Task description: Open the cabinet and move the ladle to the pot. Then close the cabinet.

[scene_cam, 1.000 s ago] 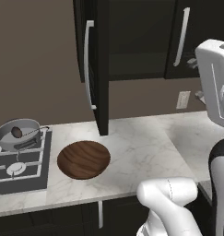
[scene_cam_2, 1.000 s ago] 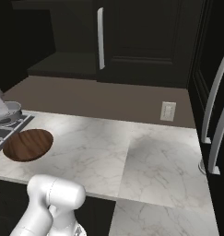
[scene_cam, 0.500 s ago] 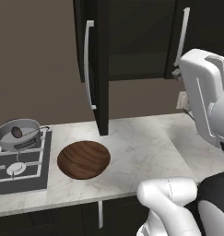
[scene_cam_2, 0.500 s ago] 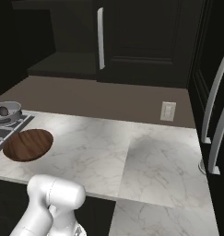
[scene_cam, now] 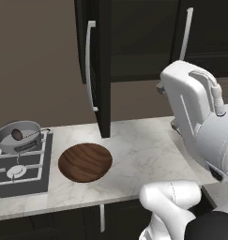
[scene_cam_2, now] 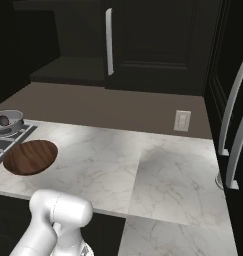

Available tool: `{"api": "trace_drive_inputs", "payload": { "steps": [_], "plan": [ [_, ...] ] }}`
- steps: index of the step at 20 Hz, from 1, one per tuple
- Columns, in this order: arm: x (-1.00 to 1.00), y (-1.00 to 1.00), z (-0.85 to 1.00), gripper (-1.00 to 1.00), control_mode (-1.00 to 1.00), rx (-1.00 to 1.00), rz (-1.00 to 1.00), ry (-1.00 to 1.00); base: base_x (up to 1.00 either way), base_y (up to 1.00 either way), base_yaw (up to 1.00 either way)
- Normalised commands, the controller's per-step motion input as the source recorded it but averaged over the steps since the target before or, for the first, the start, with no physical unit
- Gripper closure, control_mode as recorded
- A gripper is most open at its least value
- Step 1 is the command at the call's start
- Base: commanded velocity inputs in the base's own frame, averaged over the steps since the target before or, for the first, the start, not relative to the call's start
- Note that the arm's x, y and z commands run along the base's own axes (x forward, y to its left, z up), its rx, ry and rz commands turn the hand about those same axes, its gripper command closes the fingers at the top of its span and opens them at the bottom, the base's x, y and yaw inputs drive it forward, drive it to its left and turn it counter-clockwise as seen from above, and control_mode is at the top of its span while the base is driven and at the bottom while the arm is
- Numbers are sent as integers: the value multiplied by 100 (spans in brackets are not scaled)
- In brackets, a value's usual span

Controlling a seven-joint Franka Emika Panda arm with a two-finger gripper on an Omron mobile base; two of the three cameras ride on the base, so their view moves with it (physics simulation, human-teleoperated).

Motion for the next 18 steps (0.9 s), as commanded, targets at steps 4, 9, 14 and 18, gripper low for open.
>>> {"api": "trace_drive_inputs", "payload": {
  "steps": [4, 9, 14, 18],
  "plan": [
    [-19, 43, 0, -100, -100, -1, 0, 0, 0, 0, 0],
    [11, 49, -18, -100, -100, -3, 0, 0, 0, 0, 0],
    [38, 48, -30, -100, -100, -2, -4, 0, 0, 0, 0],
    [51, 32, -12, -100, -100, 0, -9, 0, 0, 0, 0]
  ]
}}
